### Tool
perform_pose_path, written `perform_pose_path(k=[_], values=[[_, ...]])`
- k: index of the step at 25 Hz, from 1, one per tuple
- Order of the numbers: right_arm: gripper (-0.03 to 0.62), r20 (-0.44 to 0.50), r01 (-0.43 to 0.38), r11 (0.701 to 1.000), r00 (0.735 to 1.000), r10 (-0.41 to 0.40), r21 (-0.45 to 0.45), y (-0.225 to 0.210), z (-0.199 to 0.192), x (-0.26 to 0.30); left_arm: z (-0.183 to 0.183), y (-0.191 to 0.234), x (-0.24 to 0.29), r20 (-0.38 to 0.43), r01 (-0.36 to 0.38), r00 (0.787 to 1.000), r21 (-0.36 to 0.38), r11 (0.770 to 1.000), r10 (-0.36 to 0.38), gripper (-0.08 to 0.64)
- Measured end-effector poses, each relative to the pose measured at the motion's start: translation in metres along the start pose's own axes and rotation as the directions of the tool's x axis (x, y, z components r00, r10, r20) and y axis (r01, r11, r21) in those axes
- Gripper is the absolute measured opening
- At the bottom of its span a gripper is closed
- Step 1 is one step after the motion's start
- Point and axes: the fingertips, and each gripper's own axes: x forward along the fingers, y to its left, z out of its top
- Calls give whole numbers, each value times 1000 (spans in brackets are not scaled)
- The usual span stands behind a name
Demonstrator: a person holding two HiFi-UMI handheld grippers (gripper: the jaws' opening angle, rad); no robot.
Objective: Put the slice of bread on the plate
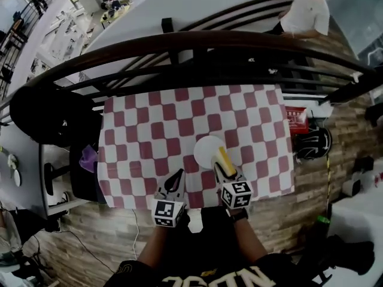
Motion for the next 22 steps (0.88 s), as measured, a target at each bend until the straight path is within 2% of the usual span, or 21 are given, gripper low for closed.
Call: perform_pose_path(k=[3,5,10,12,15,18,22], values=[[103,-102,-116,992,987,122,58,11,-11,36,-8,5,11,-31,-20,999,-8,1000,20,18],[103,-163,-161,983,971,174,90,17,-18,57,-10,11,19,-42,-33,999,-13,999,33,20],[103,-277,-165,974,939,204,158,15,-37,92,-15,19,24,-68,-62,996,-30,998,60,19],[103,-310,-138,976,932,186,170,7,-42,101,-19,21,25,-85,-71,994,-34,997,68,19],[131,-360,-84,989,925,123,122,-9,-45,107,-24,27,25,-108,-96,990,-64,993,88,19],[158,-393,-36,999,919,34,3,-21,-43,111,-22,32,27,-103,-107,990,-94,990,97,19],[231,-369,39,987,925,-94,-154,-29,-32,115,-20,32,32,-102,-92,991,-88,992,83,19]])
